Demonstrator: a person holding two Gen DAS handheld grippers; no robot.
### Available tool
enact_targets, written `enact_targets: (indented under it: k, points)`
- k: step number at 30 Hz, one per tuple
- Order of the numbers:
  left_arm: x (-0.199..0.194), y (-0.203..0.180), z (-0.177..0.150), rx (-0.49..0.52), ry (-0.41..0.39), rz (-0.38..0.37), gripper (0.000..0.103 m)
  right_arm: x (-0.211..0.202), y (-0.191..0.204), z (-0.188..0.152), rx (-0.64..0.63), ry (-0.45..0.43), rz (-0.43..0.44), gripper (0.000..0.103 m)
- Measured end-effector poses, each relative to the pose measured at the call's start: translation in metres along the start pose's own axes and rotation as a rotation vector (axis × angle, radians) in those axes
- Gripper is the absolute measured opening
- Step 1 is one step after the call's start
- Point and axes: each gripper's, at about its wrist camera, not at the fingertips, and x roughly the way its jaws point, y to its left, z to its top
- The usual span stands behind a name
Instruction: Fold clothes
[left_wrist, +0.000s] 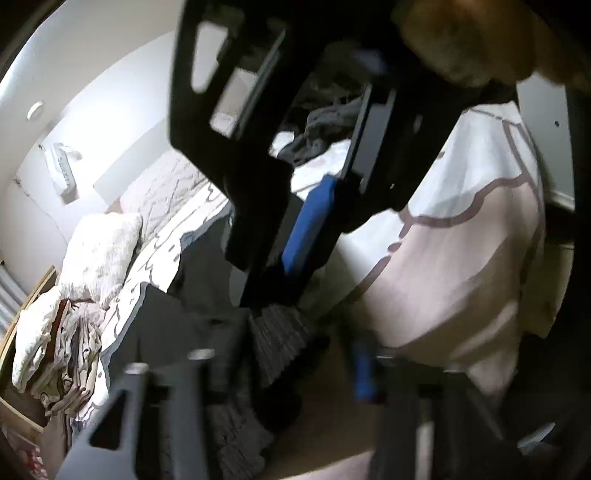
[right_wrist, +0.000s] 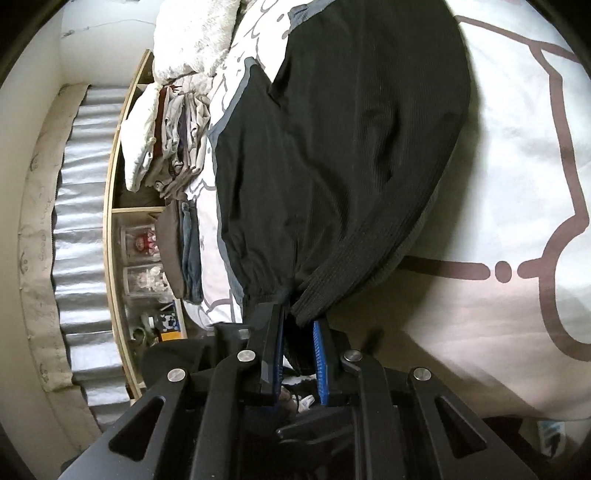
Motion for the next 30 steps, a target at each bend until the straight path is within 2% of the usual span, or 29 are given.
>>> enact_targets:
  k: [4,7,8,9,11,12,16,19,24,29,30]
  points:
    - [0.008,0.015,-0.001,-0.055,0.021,-0.038,0.013,-0.005,-0.003,-0.001,-0.019,-0.004,-0.013,0.016]
    - [0.013,0.026,0.001,-0.112,0.039,-0.070,0.013,-0.019,0.004,0.001,-0.088,-0.102,0.005,0.016]
    - [0.014,0.031,0.001,-0.131,0.043,-0.081,0.013,-0.025,0.003,0.004,-0.088,-0.141,0.006,0.021]
    - [0.014,0.034,0.002,-0.150,0.047,-0.093,0.013,-0.032,0.000,0.009,-0.074,-0.169,-0.001,0.046]
    - [0.014,0.042,0.003,-0.184,0.052,-0.126,0.013,-0.050,-0.012,0.026,-0.020,-0.243,-0.035,0.086]
    - [0.009,0.042,0.004,-0.197,0.053,-0.134,0.013,-0.059,-0.018,0.037,-0.007,-0.288,-0.055,0.086]
    - [0.002,0.053,0.004,-0.288,0.060,-0.208,0.013,-0.082,-0.043,0.107,0.016,-0.375,-0.163,0.085]
    - [0.002,0.068,0.004,-0.376,0.064,-0.275,0.013,-0.083,-0.070,0.161,0.080,-0.405,-0.202,0.073]
    - [0.000,0.089,0.001,-0.473,0.060,-0.344,0.013,-0.060,-0.106,0.227,0.191,-0.427,-0.134,0.070]
    - [-0.001,0.101,0.002,-0.508,0.042,-0.395,0.013,-0.045,-0.122,0.259,0.267,-0.484,-0.058,0.069]
    - [-0.001,0.103,0.002,-0.514,0.039,-0.403,0.013,-0.045,-0.118,0.263,0.246,-0.498,-0.056,0.047]
